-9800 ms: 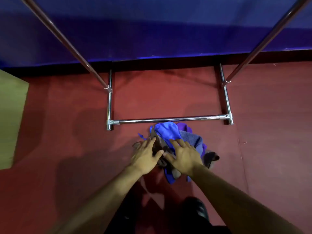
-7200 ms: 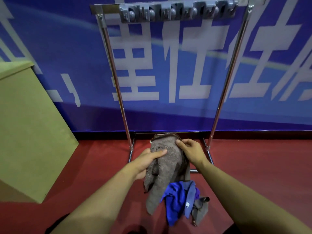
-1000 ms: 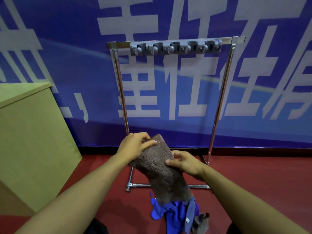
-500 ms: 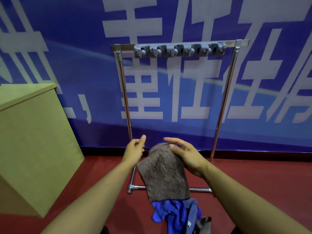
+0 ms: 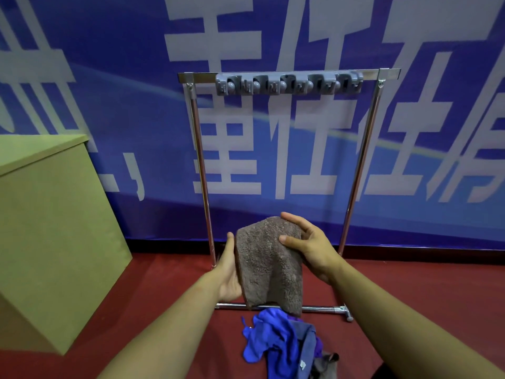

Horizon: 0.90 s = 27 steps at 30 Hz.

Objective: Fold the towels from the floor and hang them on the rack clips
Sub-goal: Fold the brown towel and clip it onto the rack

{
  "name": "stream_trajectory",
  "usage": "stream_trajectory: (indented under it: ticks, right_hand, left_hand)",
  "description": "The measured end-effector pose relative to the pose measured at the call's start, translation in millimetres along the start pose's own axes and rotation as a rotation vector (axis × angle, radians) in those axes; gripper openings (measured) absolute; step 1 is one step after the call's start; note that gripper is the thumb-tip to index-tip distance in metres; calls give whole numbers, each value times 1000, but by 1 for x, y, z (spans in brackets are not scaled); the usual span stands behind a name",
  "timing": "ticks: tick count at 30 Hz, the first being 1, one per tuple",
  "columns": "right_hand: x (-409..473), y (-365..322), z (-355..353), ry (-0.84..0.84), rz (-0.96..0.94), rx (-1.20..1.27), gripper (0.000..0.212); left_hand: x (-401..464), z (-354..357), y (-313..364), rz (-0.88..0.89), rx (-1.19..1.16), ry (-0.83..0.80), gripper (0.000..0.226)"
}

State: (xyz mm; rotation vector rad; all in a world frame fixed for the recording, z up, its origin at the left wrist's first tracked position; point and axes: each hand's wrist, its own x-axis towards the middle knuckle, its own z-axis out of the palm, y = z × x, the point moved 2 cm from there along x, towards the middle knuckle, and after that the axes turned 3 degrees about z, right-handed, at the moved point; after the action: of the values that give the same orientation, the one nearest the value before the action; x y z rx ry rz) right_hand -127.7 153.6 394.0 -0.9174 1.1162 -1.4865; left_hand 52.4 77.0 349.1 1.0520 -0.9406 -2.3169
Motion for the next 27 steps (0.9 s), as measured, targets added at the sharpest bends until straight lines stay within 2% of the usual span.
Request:
stream_trajectory:
  ticks: [4,6,9,11,14,17,23,25,27]
  right_hand:
    - [2,0,-6,8,-23,2,55]
    - [2,0,-8,24,-19,0,56]
    - [2,2,-14,69,-8,-28,56]
    - [2,3,-19,132,-7,-124,52]
    - [3,4,-23,216,-12,-297,43]
    - [2,2,-24,291,-42,-345,29]
    - [4,-7,-28,395,-113,-453,20]
    - [4,-8,-29,355,-108,-396,20]
    - [4,-8,-29,278,-89,-358,29]
  left_hand:
    - [2,-3,4,8,52,32,105]
    - [4,-2,8,120,35,66,86]
    - [2,4,17,322,30,83,44]
    - [2,4,23,426,95,109,34]
    - [3,2,29,518,281,175,28]
    - [-1,5,33,613,451,281,26]
    - [-8,11,37,699,495,378,25]
    - [-7,12,36,688,459,382,23]
    - [-2,11,36,661,396,387,22]
